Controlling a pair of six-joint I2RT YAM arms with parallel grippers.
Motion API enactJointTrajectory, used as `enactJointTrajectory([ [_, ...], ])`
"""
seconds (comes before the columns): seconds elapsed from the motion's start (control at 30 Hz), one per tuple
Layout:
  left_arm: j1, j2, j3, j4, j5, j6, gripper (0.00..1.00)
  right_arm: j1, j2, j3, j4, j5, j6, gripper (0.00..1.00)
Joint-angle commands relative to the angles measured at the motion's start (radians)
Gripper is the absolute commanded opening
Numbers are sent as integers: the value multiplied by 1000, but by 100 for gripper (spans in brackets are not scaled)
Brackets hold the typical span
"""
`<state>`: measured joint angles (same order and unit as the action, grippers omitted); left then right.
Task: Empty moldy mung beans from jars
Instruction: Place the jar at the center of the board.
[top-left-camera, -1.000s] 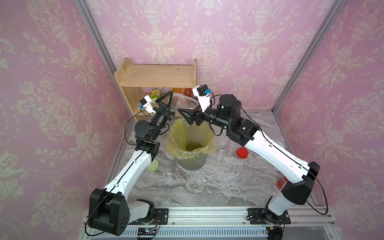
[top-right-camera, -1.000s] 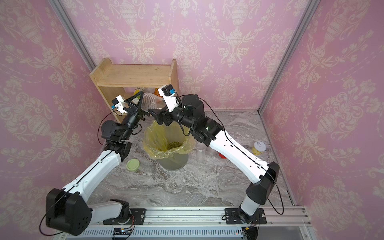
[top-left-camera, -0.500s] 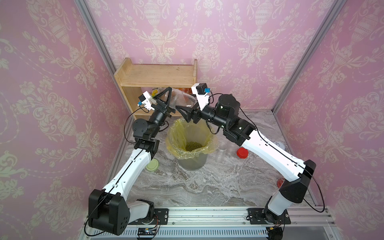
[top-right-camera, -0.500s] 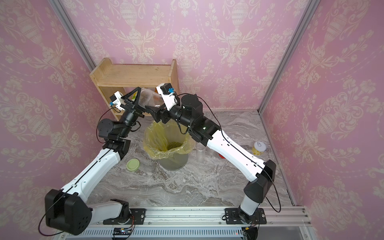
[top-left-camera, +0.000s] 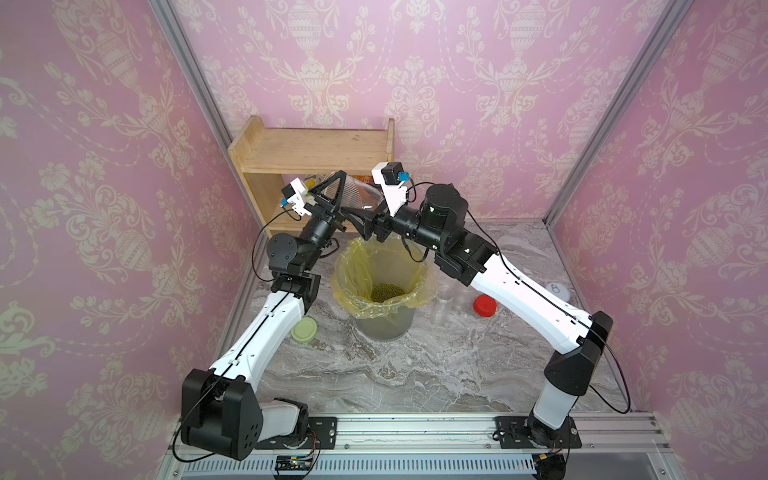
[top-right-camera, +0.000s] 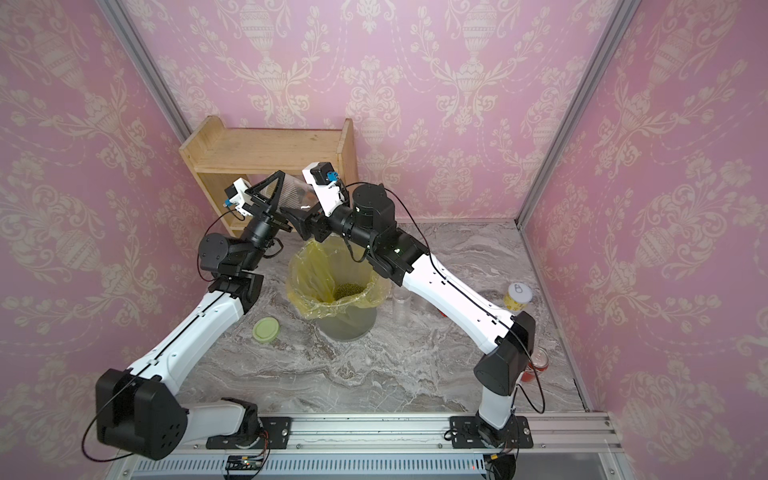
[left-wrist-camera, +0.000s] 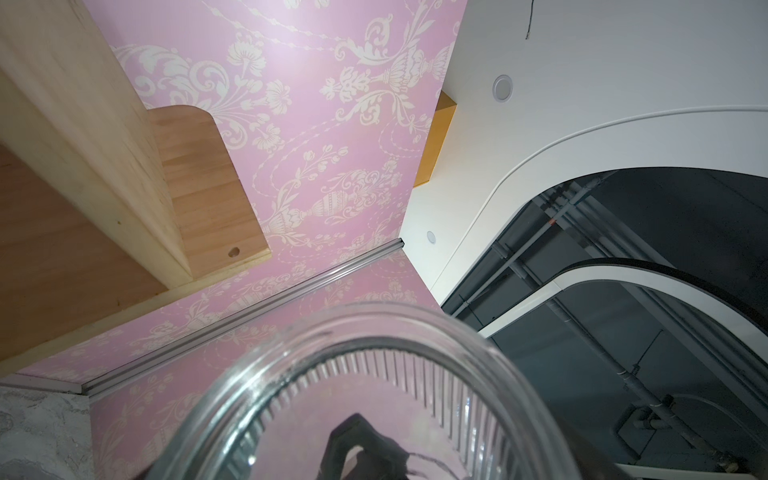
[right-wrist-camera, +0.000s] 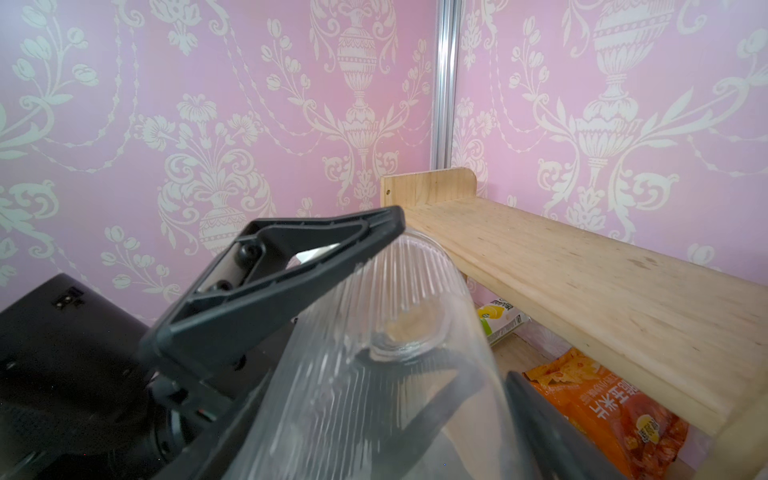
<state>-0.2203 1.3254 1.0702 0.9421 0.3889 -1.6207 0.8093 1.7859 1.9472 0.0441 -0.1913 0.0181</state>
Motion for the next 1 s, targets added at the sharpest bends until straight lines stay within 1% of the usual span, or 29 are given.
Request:
enactJointTrajectory([
  [0.0,-13,11,41,63,68,-31,87,5,21,58,28,-24,-26,3],
  [0.23,13,-8,26,49,63,-21,67,5,33,70,10,-27,-33,4],
  [0.37,30,-15,27,32,72,-12,65,5,32,70,-7,-22,-45,6],
  [0.5,34,-10,51,5,109,17,64,4,30,71,-16,-16,-48,12],
  [0.57,39,-12,57,-14,119,34,62,2,31,69,-17,-8,-42,21],
  [0.63,43,-13,67,-25,130,53,62,-1,32,69,-21,-6,-37,22],
  [0.73,44,-22,103,-52,172,125,65,-8,38,77,-44,-6,-26,23],
  [0.8,45,-40,124,-88,185,184,64,-10,36,72,-50,-11,-22,24],
  [0.83,45,-51,130,-111,186,212,64,-13,34,63,-47,-10,-20,27],
  [0.87,45,-60,139,-135,192,237,63,-13,32,57,-44,-8,-18,28],
  [0.97,45,-73,148,-176,200,285,63,-16,30,46,-43,-4,-11,29],
])
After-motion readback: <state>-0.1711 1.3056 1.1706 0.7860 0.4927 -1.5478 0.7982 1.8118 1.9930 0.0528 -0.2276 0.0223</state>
